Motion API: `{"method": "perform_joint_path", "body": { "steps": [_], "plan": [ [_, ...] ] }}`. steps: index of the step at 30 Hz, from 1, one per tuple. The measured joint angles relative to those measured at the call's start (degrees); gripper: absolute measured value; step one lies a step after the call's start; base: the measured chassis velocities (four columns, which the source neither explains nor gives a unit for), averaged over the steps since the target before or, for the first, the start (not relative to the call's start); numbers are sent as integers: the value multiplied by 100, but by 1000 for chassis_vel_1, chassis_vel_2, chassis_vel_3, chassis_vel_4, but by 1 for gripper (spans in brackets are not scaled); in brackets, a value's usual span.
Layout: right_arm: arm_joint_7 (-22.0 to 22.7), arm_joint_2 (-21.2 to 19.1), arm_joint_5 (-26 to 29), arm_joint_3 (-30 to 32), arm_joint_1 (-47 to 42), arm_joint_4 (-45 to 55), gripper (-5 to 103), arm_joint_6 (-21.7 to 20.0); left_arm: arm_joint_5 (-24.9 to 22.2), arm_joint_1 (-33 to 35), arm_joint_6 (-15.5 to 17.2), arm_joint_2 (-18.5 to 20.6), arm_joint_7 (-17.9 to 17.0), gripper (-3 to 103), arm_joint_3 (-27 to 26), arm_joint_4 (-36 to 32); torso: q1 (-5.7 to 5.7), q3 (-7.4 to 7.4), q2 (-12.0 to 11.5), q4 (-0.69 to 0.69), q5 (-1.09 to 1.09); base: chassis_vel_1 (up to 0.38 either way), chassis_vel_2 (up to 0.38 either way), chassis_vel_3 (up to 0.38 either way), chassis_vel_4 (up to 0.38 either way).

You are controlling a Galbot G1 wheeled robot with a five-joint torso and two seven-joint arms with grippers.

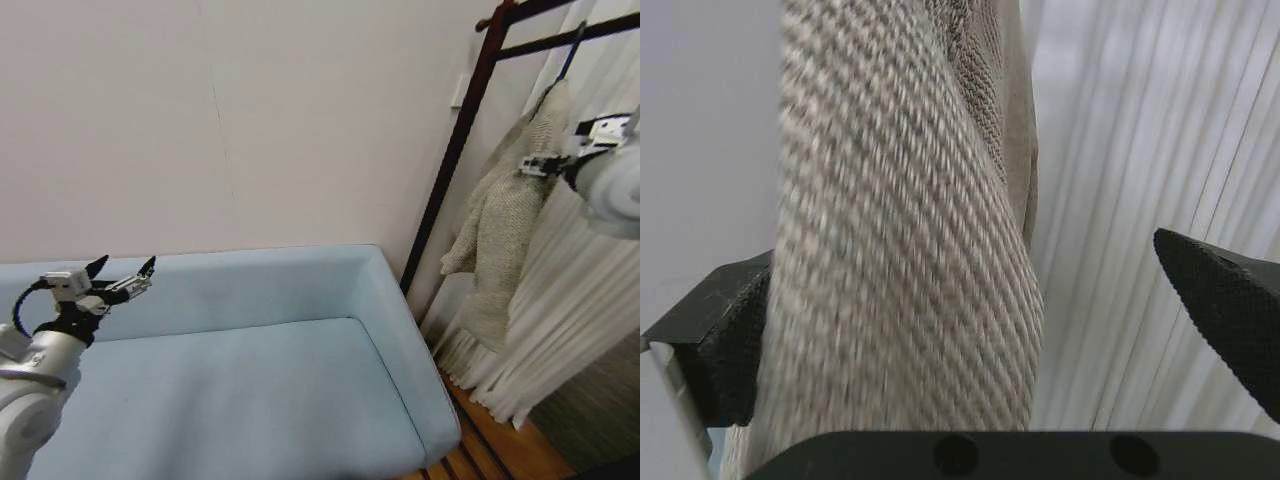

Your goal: Pick up the clothes from the sofa and hang them on the clothes hanger.

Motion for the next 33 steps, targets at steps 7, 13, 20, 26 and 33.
{"method": "perform_joint_path", "body": {
  "steps": [7,13,20,26,33],
  "plan": [
    [-606,-837,45,115,-9,945,100,177,44,171,-105,-119,25,100,-22,-27,0,0,0,0,-1,0,0,0,0],
    [-1676,-1281,64,121,96,1701,100,590,53,299,-292,-252,75,100,-27,-69,0,0,0,1,-2,0,0,0,0],
    [-2669,-1444,133,-509,320,2184,100,1086,10,443,-471,-436,134,100,-54,-149,1,1,0,1,-2,0,0,0,0],
    [-2984,-1101,-194,-1116,284,2066,100,1461,51,719,-716,-695,121,100,-2,-331,0,1,0,0,-1,0,0,0,0],
    [-2417,236,-567,-323,-549,1652,100,1650,118,941,-833,-858,121,100,-24,-502,1,1,0,1,-4,0,0,0,0]
  ]
}}
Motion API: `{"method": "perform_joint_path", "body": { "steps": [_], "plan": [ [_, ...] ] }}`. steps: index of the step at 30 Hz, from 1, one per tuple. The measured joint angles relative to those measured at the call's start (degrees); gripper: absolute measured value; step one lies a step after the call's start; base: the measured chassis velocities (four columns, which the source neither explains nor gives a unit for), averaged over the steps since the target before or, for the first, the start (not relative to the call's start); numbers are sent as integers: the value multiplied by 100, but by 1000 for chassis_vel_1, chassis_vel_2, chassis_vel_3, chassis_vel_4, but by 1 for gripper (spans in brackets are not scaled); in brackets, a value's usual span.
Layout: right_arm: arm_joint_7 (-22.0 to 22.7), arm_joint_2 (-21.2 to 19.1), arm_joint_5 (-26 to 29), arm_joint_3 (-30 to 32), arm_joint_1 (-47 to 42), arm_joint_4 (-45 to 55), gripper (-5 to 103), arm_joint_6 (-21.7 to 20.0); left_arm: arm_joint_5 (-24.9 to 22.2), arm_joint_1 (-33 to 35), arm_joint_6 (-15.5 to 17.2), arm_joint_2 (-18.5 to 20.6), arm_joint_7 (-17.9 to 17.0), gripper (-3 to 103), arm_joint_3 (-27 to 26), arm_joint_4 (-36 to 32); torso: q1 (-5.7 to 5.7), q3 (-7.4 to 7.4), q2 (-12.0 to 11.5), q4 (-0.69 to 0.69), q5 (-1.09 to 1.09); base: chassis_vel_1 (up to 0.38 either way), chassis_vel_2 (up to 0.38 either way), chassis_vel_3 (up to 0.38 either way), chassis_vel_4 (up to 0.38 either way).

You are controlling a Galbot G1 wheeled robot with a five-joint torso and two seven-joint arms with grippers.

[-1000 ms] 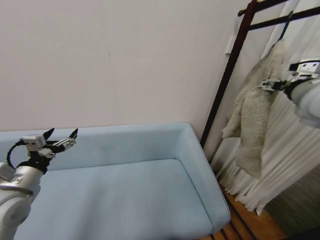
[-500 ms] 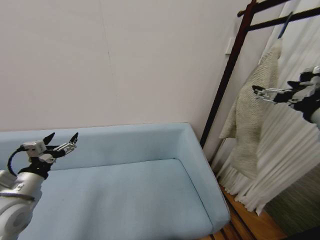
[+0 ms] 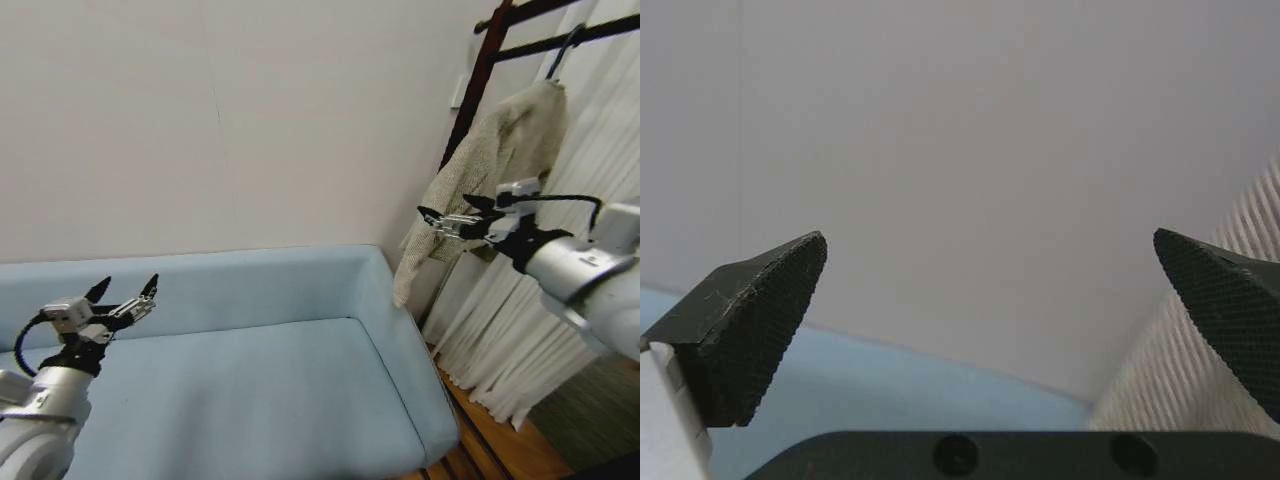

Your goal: Pick up the clothes from the sofa and hang them on the clothes hanger.

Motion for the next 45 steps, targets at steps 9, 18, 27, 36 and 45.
{"method": "perform_joint_path", "body": {
  "steps": [9,18,27,36,45],
  "plan": [
    [378,1365,-1623,645,-2766,-470,100,902,117,419,-241,-246,137,100,-232,-89,1,1,0,0,3,0,0,0,0],
    [0,2463,-3569,2344,-6380,-1327,100,1827,1089,865,-1204,-686,-86,100,590,207,0,0,-2,-1,7,0,0,0,0],
    [-605,3520,-5516,4737,-9553,-1469,100,1669,2349,1352,-2134,-1439,-403,100,1462,532,-1,-1,-1,-3,5,0,0,0,0],
    [-2189,5446,-5868,8237,-12760,661,100,-488,2865,1608,-941,-1712,-354,100,1767,-220,-2,-2,0,-4,2,0,0,0,0],
    [-1930,5681,-5023,8797,-12363,1088,100,-1343,2398,1614,-409,-1413,106,100,1357,-570,-1,0,0,2,3,0,0,0,0]
  ]
}}
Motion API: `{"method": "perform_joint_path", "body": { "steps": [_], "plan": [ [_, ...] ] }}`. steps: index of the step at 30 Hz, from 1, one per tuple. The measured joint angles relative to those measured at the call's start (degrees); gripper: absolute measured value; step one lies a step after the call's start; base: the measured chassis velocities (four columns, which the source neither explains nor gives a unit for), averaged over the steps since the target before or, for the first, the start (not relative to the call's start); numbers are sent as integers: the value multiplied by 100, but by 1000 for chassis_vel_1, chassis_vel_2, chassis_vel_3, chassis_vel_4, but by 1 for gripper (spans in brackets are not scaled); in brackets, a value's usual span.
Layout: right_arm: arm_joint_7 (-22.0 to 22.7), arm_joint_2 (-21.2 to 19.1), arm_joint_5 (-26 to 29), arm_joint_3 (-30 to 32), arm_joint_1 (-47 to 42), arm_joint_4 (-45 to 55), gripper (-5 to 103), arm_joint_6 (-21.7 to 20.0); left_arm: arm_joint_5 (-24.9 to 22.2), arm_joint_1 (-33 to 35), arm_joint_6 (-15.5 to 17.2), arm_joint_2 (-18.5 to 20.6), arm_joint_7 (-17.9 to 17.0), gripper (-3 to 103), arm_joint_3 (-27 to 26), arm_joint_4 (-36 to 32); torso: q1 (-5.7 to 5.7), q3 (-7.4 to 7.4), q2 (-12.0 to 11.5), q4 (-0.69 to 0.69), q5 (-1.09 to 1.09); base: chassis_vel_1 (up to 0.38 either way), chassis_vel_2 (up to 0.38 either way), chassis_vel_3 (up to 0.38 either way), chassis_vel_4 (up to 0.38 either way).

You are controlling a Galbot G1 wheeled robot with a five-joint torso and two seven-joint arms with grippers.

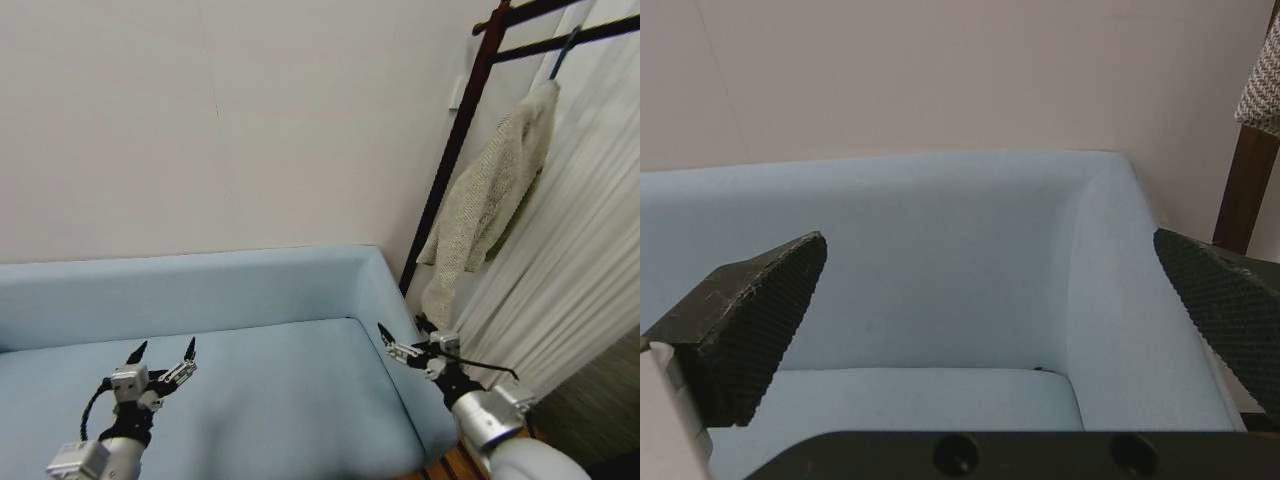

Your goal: Pick up the clothes from the sofa and hang them on the clothes hanger.

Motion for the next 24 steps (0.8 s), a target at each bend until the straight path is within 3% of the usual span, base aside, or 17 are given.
{"method": "perform_joint_path", "body": {
  "steps": [4,8,24],
  "plan": [
    [-94,18,-69,33,-52,-7,100,307,-41,-10,-536,45,431,100,-164,20,0,0,0,-2,1,0,0,0,0],
    [-395,50,-382,41,-110,-83,100,752,-45,24,-761,-9,476,100,-206,143,0,0,0,-2,-1,0,0,0,0],
    [-254,43,-704,-15,-51,-188,100,737,73,4,-615,-80,280,100,-413,171,1,0,0,-2,0,0,0,0,0]
  ]
}}
